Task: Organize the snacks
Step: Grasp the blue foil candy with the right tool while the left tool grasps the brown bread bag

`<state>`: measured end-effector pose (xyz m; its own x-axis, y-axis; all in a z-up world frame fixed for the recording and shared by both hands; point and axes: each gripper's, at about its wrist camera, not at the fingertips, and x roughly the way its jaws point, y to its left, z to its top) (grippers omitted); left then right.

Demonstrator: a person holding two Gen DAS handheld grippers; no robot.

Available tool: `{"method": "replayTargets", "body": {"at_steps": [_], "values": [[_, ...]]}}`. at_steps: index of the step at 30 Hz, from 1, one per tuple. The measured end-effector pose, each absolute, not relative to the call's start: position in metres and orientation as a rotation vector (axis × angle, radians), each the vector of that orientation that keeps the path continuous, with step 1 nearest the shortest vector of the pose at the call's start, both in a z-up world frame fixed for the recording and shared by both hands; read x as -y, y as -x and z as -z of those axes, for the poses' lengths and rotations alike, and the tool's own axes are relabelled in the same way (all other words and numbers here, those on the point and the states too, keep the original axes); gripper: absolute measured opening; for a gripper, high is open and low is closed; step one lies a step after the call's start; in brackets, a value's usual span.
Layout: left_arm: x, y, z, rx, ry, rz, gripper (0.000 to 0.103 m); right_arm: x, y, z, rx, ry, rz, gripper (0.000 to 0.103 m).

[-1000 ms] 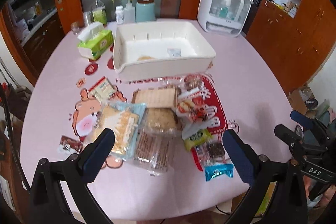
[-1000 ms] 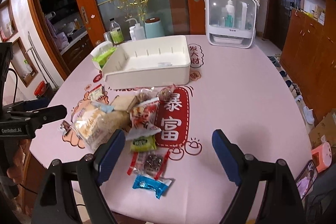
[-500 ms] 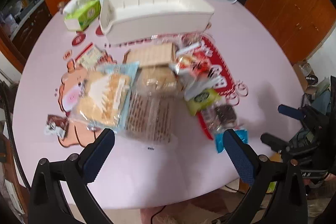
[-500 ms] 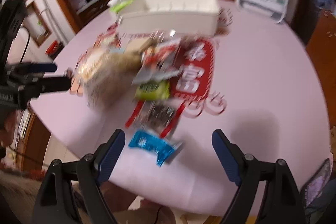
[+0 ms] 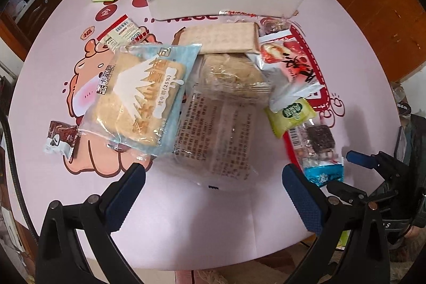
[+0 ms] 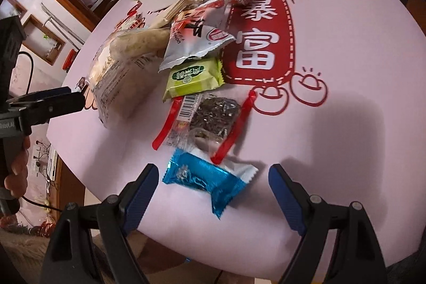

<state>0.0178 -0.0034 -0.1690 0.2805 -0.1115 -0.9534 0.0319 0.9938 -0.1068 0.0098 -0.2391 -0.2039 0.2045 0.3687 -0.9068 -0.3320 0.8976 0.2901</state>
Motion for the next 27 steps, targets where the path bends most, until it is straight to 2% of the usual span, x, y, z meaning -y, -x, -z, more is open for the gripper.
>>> {"method": "replayTargets", "body": {"at_steps": [9,15,17,27], "values": [[-0.017,-0.034,0.18,-1.323,0.132,0.093,0.1,0.209,0.001,0.212,-1.279,0.118,-0.586,0.079],[-0.005,-0.037,0.183,-1.363,0.12,0.158,0.1,0.204,0.005,0.218,-1.268,0.183,-0.601,0.069],[0.002,-0.037,0.184,-1.364,0.095,0.168,0.1,0.203,0.007,0.218,-1.263,0.206,-0.614,0.062],[0.034,-0.054,0.203,-1.386,-0.053,0.184,0.1,0.196,0.008,0.22,-1.273,0.231,-0.648,0.051]]}}
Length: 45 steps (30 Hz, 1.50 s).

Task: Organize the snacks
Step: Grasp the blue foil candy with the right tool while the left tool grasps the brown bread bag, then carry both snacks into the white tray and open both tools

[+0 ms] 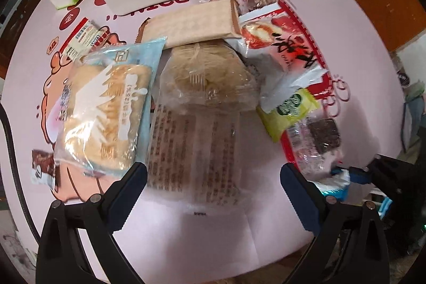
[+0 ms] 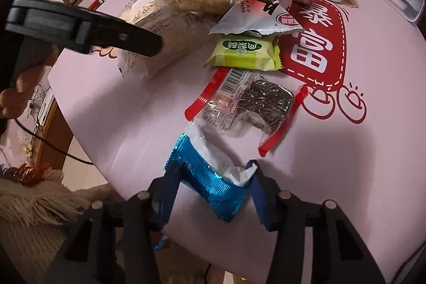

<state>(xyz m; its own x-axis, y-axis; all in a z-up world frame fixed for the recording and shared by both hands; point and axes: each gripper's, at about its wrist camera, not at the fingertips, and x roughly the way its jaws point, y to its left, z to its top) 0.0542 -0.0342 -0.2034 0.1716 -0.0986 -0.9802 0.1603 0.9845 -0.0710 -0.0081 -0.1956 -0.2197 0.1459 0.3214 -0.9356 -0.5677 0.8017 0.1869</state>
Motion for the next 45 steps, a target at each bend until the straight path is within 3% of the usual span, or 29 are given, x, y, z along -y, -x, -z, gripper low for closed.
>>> {"method": "replayTargets", "body": {"at_steps": [5,12,20,31,45], "values": [[0.042,-0.068,0.216,-1.406,-0.092,0.175,0.099,0.197,0.011,0.219,-1.276,0.215,-0.647,0.049],[0.05,-0.078,0.243,-1.44,-0.211,0.1,0.081,0.206,0.012,0.215,-1.286,0.179,-0.633,0.044],[0.046,-0.077,0.232,-1.423,-0.187,0.105,0.065,0.219,0.009,0.204,-1.287,0.133,-0.63,0.042],[0.024,-0.046,0.181,-1.396,-0.08,0.125,0.064,0.24,-0.011,0.158,-1.204,0.011,-0.619,0.042],[0.015,-0.04,0.059,-1.147,-0.013,0.153,0.064,0.216,-0.04,0.084,-1.019,-0.07,-0.655,0.042]]}}
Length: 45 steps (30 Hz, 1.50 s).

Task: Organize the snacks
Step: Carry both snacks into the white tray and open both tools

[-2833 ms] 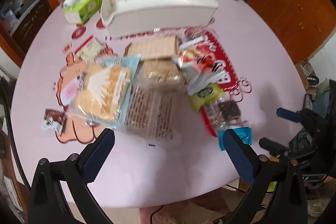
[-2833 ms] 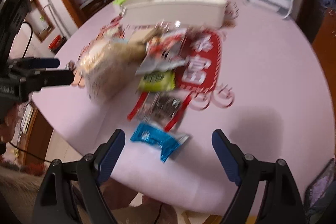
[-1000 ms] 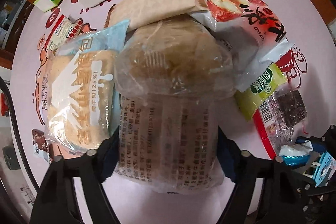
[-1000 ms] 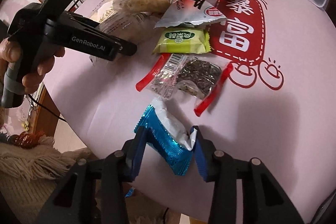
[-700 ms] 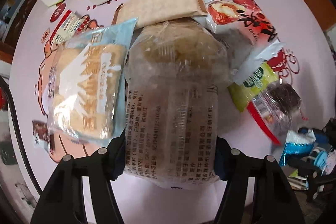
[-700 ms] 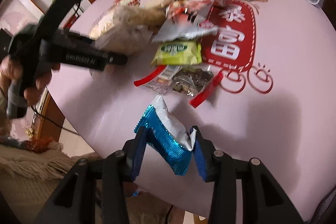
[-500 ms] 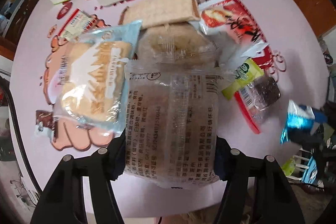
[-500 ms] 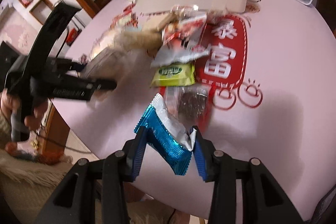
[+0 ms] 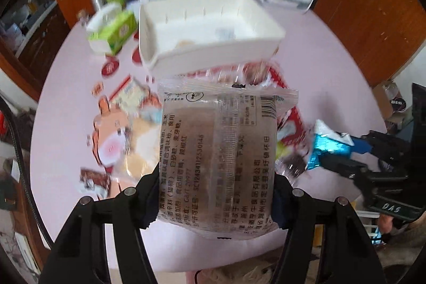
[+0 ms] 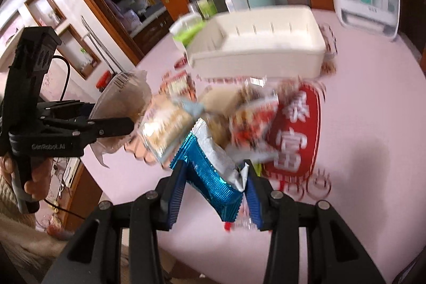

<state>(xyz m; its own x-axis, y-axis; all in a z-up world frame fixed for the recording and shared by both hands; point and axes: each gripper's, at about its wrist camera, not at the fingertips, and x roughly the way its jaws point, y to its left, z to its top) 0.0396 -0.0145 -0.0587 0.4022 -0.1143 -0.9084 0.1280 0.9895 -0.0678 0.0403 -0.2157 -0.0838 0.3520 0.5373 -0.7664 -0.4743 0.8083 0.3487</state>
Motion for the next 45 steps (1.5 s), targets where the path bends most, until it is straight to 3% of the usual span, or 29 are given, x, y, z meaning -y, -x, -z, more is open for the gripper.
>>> {"method": "replayTargets", "body": {"at_steps": [12,24,31,45], "values": [[0.018,-0.101,-0.027,-0.931,-0.08,0.135,0.064,0.199,-0.105,0.012,-0.841,-0.15,-0.48,0.042],[-0.002,-0.17,-0.063,-0.822,-0.048,0.092,0.064,0.182,-0.162,-0.039,-0.681,-0.253,-0.382,0.042],[-0.01,-0.214,-0.051,-0.788,-0.033,0.043,0.064,0.167,-0.195,-0.032,-0.672,-0.297,-0.294,0.043],[-0.017,-0.269,0.026,-0.927,0.014,0.068,0.065,0.148,-0.249,0.034,-0.834,-0.227,-0.126,0.043]]}}
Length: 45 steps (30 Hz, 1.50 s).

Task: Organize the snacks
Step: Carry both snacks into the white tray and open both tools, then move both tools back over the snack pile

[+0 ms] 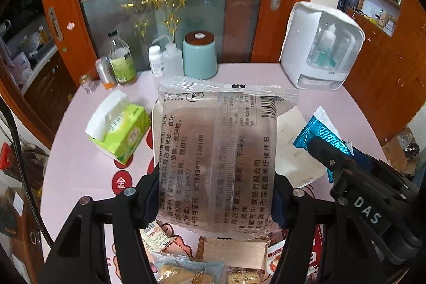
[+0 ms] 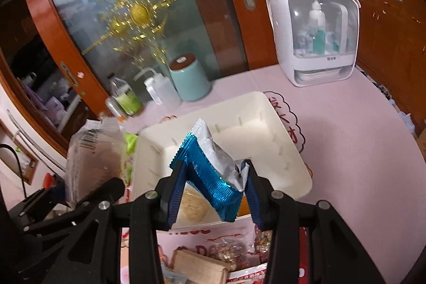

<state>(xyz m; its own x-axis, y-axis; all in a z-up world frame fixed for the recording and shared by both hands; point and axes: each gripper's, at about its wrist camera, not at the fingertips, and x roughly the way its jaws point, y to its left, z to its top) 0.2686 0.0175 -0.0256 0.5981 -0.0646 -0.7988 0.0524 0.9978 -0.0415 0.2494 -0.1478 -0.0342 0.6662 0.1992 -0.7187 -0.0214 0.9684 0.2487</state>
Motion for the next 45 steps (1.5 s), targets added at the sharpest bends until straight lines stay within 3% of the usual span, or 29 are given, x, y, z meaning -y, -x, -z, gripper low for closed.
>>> {"method": "replayTargets", "body": {"at_steps": [4,6,8,11,15,45], "values": [[-0.021,-0.28,0.04,-0.956,0.026,0.082,0.069,0.143,-0.263,0.05,-0.874,-0.199,-0.101,0.046],[-0.025,-0.285,0.046,-0.969,0.047,0.088,0.077,0.144,-0.269,0.058,-0.899,-0.2,-0.085,0.046],[-0.032,-0.289,0.052,-0.979,0.098,0.101,0.081,0.143,-0.275,0.065,-0.941,-0.196,-0.087,0.059],[-0.046,-0.294,0.056,-0.998,0.179,0.103,0.087,0.139,-0.275,0.07,-0.94,-0.17,-0.078,0.071],[-0.053,-0.291,0.049,-0.957,0.146,0.052,0.102,0.136,-0.27,0.067,-0.921,-0.17,-0.094,0.077],[-0.006,-0.151,-0.032,-0.783,0.094,0.045,0.103,0.162,-0.161,0.002,-0.822,-0.126,-0.211,0.077]]}}
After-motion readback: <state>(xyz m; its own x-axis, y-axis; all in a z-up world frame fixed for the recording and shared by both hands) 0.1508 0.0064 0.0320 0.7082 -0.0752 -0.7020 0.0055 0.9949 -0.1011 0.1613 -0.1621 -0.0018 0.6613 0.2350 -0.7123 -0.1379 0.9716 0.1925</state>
